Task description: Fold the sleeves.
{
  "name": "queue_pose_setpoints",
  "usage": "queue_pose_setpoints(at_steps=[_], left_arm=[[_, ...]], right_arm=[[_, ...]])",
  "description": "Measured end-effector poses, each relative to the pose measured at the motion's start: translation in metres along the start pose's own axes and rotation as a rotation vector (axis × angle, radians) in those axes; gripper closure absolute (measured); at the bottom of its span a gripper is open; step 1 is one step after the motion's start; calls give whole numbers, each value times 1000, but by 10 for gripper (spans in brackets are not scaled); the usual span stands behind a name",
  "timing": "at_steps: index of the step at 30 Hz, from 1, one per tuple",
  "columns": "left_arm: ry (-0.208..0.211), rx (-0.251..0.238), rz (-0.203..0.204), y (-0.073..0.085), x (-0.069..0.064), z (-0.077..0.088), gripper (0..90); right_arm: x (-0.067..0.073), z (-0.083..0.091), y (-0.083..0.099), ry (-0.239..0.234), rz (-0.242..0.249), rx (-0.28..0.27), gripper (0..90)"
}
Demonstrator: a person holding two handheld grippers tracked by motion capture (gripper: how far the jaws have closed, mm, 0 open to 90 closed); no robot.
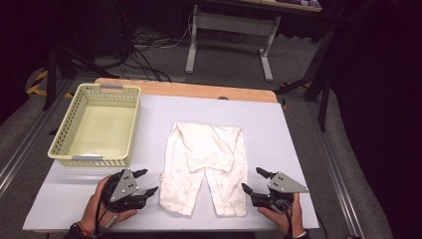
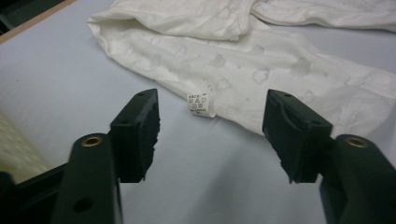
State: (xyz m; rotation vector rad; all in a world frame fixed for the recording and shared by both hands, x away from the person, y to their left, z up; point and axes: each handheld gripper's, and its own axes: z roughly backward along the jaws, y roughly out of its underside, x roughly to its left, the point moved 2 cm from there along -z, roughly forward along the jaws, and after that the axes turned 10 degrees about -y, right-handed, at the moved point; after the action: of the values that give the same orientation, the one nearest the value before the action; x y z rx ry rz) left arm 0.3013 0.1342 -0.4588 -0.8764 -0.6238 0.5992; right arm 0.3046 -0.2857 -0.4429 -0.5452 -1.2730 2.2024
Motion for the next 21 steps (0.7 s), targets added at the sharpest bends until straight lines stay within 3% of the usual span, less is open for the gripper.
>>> queue_pose_setpoints(at_steps=[9,21], left_arm=[[-11,-1,38,4,3,2,128],[-26,7,47,9,2,8,116]], right_arm=[[-3,-5,-5,19,-26,-38,67],[1,-18,-11,-36,5,-30,77]])
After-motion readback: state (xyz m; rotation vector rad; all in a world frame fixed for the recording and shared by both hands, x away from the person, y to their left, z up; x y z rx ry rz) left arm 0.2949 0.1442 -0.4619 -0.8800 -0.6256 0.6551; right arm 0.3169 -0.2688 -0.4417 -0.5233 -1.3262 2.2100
